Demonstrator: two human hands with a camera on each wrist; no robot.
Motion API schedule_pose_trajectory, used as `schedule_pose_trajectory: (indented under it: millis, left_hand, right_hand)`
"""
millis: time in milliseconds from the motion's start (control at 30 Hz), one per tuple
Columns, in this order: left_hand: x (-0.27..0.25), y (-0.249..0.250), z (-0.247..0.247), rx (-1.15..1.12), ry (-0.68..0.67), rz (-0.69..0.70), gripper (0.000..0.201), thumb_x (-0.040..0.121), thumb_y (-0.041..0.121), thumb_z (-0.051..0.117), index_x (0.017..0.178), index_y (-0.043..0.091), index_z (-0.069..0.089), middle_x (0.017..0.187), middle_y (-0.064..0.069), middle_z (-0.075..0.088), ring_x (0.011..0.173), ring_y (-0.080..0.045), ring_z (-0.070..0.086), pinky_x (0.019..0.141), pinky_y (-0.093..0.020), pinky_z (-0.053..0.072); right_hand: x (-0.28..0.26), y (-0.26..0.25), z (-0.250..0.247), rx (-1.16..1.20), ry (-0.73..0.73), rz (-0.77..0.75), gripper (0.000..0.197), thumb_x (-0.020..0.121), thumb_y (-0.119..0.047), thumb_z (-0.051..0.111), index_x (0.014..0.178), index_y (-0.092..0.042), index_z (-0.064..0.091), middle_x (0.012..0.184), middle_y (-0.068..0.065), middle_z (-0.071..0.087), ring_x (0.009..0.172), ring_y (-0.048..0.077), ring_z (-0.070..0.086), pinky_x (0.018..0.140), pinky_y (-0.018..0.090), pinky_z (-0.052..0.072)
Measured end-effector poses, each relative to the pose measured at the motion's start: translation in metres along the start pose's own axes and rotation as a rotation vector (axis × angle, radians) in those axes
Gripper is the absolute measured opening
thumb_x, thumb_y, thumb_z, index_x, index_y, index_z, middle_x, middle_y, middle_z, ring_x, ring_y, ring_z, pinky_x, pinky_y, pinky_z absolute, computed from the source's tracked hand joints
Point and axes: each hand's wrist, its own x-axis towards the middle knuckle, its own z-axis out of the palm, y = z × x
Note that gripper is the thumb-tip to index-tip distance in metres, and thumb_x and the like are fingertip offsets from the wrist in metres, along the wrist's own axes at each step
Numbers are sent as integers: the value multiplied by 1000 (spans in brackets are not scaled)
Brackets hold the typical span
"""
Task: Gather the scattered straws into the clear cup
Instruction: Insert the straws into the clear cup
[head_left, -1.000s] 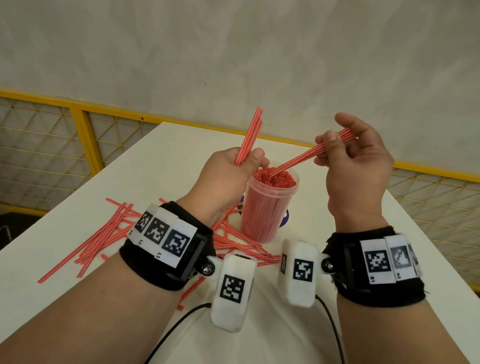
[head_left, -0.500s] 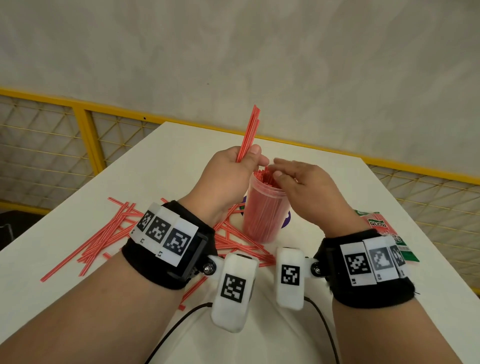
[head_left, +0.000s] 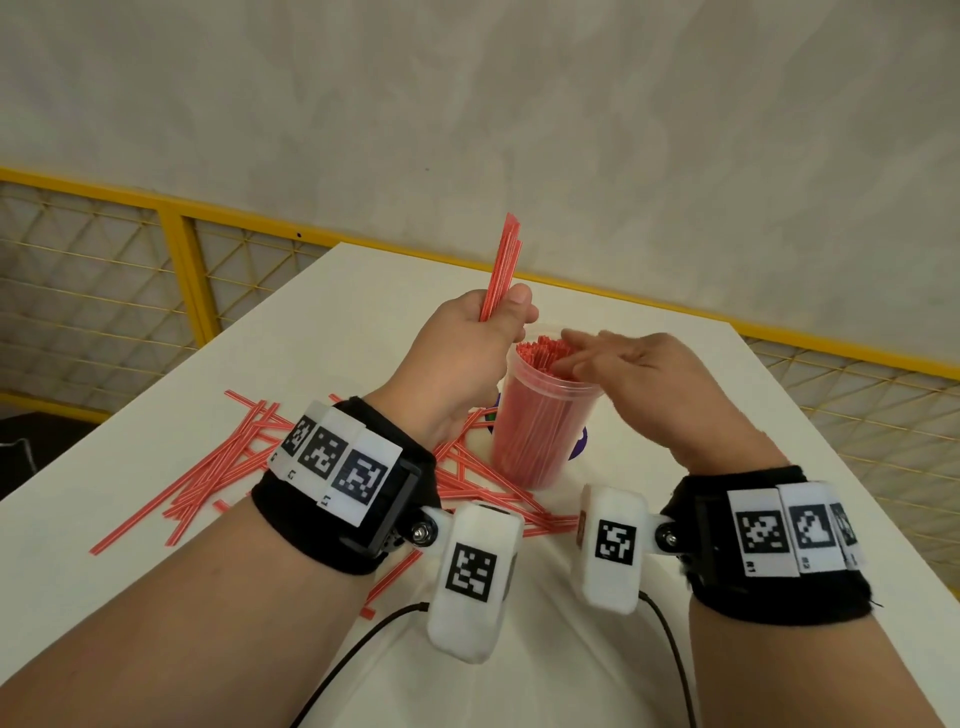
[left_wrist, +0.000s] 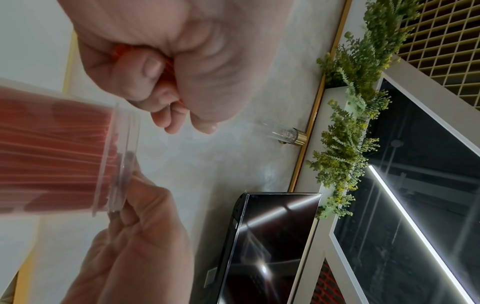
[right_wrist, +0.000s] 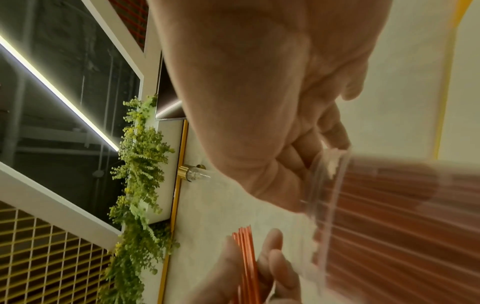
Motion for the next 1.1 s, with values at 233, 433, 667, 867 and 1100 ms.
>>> schedule_pose_trajectory:
  millis: [233,433,667,867,1100]
  left_hand:
    - [1,0,-1,-166,-85,-51,25,103,32,43,107,18,63,74,1,56,41,-5,31,35,-17,24]
    - [-4,0,0,-175,-294,-64,27,98,34,53,103,13,68,69,1,65,40,-5,37,35,-14,26]
    - [-7,0,2,-173,-400,-79,37,97,33,52,112,1,62,73,-3,69,37,-4,42,33,-14,27]
    - [-7,-1,4,-125,-424,-55,36,97,36,51,103,4,67,75,-7,71,38,-6,41,34,-14,30]
    - [-7,-2,4,-83,-407,-51,38,98,36,51,106,1,65,72,-5,69,38,-6,40,34,-15,29]
  right_hand:
    - [2,-4,4,124,308,-90,25,88,-20,60,83,-41,72,97,-24,71,94,-13,60,77,3,42]
    - [-3,-16,2,357,396,-156,22,86,-21,72,105,-31,67,84,-10,75,78,2,68,72,16,51]
    - [-5,-20,4,584,313,-123,37,86,-14,71,121,-19,61,83,6,75,75,15,69,76,33,57]
    - [-3,-17,7,704,321,-124,33,84,-6,70,116,-13,65,75,12,71,64,22,61,62,29,53]
    - [-3,-18,6,726,315,-107,28,82,-7,71,109,-15,66,77,11,74,65,21,67,62,27,54]
